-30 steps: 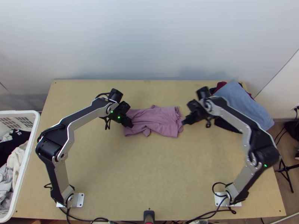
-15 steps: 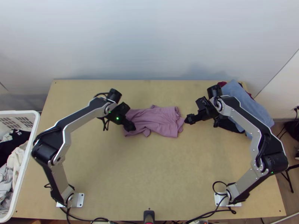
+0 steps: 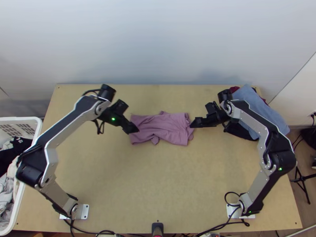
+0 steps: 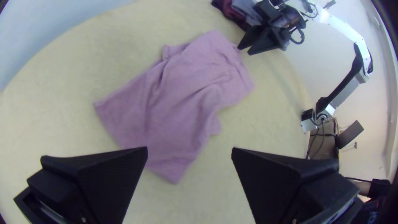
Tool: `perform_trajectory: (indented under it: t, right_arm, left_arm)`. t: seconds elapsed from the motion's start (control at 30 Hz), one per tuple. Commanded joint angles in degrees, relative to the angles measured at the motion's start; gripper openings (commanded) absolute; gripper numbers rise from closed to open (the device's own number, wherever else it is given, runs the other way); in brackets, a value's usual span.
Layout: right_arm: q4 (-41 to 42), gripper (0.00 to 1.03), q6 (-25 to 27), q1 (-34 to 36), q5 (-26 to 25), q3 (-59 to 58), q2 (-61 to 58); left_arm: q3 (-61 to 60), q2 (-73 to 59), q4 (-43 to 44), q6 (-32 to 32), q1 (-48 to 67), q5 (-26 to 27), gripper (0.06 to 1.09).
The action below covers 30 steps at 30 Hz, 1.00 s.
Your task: Fold the t-shirt
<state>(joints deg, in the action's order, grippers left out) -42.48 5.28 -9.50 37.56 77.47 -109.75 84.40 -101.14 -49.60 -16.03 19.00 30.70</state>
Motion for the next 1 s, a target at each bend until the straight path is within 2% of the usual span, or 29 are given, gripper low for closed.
perform_trajectory:
  t: [0.0, 0.33, 0.8, 0.9, 0.97]
  right_arm:
    - [1.43, 0.99, -2.82, -1.14, 3.92, 3.21, -3.98]
    - [5.3, 0.99, -4.84, -5.18, 3.31, 3.56, -6.09]
    - [7.15, 0.99, -6.33, -10.37, 2.96, 4.18, -8.72]
    - [6.97, 0.95, -6.33, -11.77, 2.96, 5.23, -10.13]
    - [6.97, 0.88, -6.33, -12.21, 2.96, 6.2, -10.48]
  left_arm:
    - [-1.78, 3.41, -1.46, -0.23, -2.66, 0.5, 1.04]
    - [-5.21, 3.5, 0.21, -0.32, -6.26, -2.4, 1.04]
    - [-9.69, 6.75, 0.83, -0.67, -8.55, -3.1, 1.04]
    - [-11.28, 8.07, 1.44, -0.67, -8.72, -3.36, 1.04]
    - [-12.24, 8.95, 1.44, -0.67, -9.07, -3.36, 1.04]
